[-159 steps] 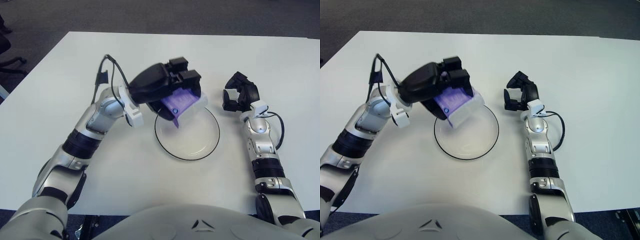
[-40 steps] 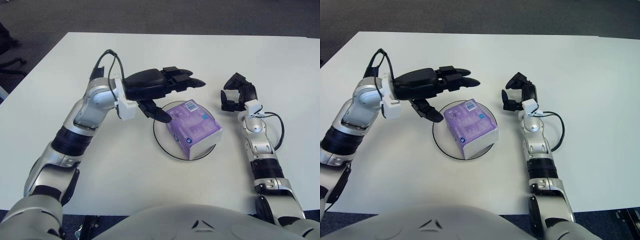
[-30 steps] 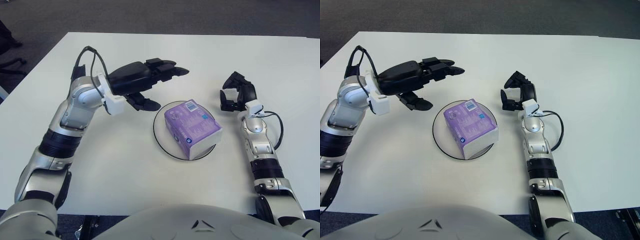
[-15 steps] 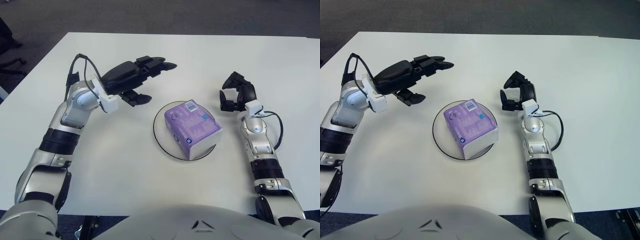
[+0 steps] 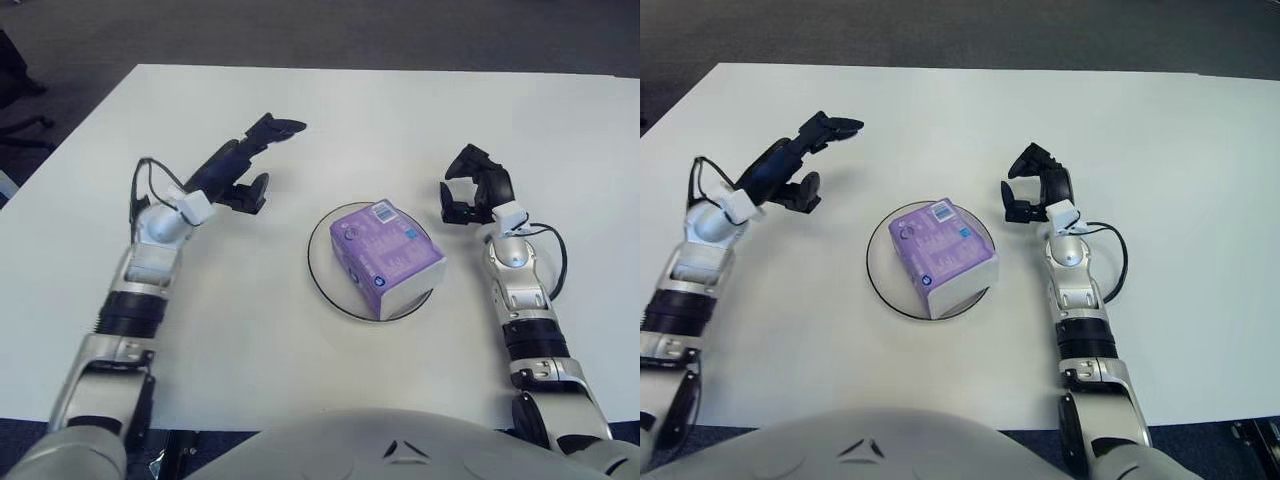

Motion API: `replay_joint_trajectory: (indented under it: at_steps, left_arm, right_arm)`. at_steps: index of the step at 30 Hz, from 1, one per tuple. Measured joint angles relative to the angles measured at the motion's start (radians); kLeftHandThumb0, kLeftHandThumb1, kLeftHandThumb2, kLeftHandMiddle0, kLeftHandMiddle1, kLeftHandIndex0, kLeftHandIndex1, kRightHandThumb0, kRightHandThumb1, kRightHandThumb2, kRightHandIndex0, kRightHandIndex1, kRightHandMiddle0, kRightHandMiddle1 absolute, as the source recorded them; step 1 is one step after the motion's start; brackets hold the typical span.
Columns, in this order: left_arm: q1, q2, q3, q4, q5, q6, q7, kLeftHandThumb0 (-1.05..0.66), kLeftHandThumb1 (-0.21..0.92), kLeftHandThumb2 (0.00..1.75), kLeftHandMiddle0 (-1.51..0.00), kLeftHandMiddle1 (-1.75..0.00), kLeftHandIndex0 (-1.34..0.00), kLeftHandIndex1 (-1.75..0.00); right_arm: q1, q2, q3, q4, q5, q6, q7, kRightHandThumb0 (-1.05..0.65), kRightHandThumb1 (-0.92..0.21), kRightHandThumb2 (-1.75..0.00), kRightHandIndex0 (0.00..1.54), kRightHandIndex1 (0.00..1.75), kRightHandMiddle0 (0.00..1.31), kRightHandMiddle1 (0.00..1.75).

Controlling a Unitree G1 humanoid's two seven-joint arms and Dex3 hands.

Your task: Put the tissue paper into the plate.

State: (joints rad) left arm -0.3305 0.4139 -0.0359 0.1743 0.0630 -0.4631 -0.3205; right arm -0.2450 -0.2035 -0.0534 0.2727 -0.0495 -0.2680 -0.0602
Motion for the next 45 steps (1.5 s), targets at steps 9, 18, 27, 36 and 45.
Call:
replay_joint_trajectory:
  at_steps: [9,18,27,36,45]
  left_arm:
    - [0.059,-0.114,0.026,-0.035,-0.030,0.115,0.093,-0.82,0.92,1.09,-0.96,-1.74,-0.41,-1.73]
    - [0.115,-0.233,0.064,-0.134,-0.131,0.326,0.183,-0.54,0.92,0.93,-1.02,-1.75,-0.62,-1.75]
    - [0.129,-0.264,0.081,-0.185,-0.195,0.410,0.230,-0.40,0.67,0.89,-1.09,-1.75,-0.38,-1.75]
    - [0.135,-0.286,0.106,-0.201,-0.306,0.449,0.231,-0.39,0.64,0.91,-1.16,-1.75,-0.37,-1.75]
    - [0.142,-0.296,0.115,-0.207,-0.373,0.482,0.245,-0.40,0.61,0.95,-1.21,-1.75,-0.39,-1.75]
  right_arm:
    - [-0.005,0.003,-0.006,0.006,0.009,-0.003,0.019,-0.48,-0.32,-1.31,1.32,1.75,0.61,1.75]
    - [-0.002,0.003,-0.009,0.006,0.011,-0.007,0.020,-0.48,-0.32,-1.31,1.31,1.75,0.61,1.75]
    - [-0.001,0.003,-0.016,0.005,0.032,-0.008,0.039,-0.48,-0.32,-1.32,1.32,1.75,0.61,1.75]
    - [-0.001,0.001,-0.021,0.005,0.035,-0.019,0.048,-0.48,-0.32,-1.31,1.33,1.75,0.61,1.75]
    - [-0.001,0.000,-0.022,0.004,0.035,-0.020,0.049,-0.48,-0.33,-1.31,1.33,1.75,0.61,1.75]
